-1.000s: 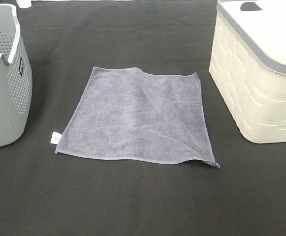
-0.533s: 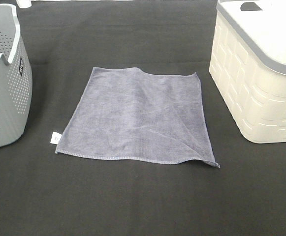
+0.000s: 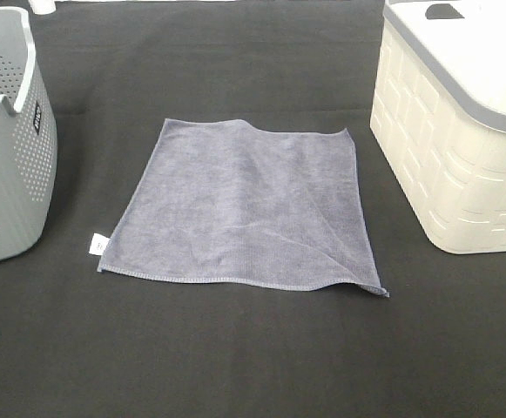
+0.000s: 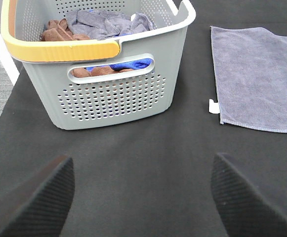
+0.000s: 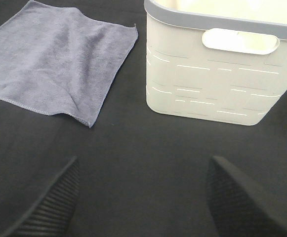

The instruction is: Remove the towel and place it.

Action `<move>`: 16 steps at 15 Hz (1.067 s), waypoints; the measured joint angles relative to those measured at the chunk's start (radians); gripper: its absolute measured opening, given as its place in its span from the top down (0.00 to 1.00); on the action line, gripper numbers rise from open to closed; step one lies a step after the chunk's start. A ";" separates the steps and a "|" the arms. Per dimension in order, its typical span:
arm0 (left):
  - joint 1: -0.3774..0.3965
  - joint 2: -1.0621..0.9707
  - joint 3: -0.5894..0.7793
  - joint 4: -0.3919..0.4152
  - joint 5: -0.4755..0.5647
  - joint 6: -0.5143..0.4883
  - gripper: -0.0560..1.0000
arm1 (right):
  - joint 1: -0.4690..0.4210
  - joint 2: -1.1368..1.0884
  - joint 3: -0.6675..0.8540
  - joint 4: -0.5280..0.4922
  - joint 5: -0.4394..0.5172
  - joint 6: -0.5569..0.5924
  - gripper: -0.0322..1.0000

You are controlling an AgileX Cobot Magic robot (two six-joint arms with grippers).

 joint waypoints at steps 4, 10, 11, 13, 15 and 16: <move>0.000 0.000 0.000 0.000 0.000 0.000 0.27 | 0.000 0.000 0.000 0.000 0.000 0.000 0.28; 0.000 0.000 0.000 0.000 0.000 0.000 0.27 | 0.000 0.000 0.000 0.000 0.000 0.000 0.28; 0.000 0.000 0.000 0.000 0.000 0.000 0.27 | 0.000 0.000 0.000 0.000 0.000 0.000 0.28; 0.000 0.000 0.000 -0.001 0.000 0.000 0.27 | 0.000 0.000 0.000 0.000 0.000 0.000 0.28; 0.000 0.000 0.000 -0.001 0.000 0.000 0.27 | 0.000 0.000 0.000 0.000 0.000 0.000 0.28; 0.000 0.000 0.000 -0.001 0.000 0.000 0.27 | 0.000 0.000 0.000 0.000 0.000 0.000 0.28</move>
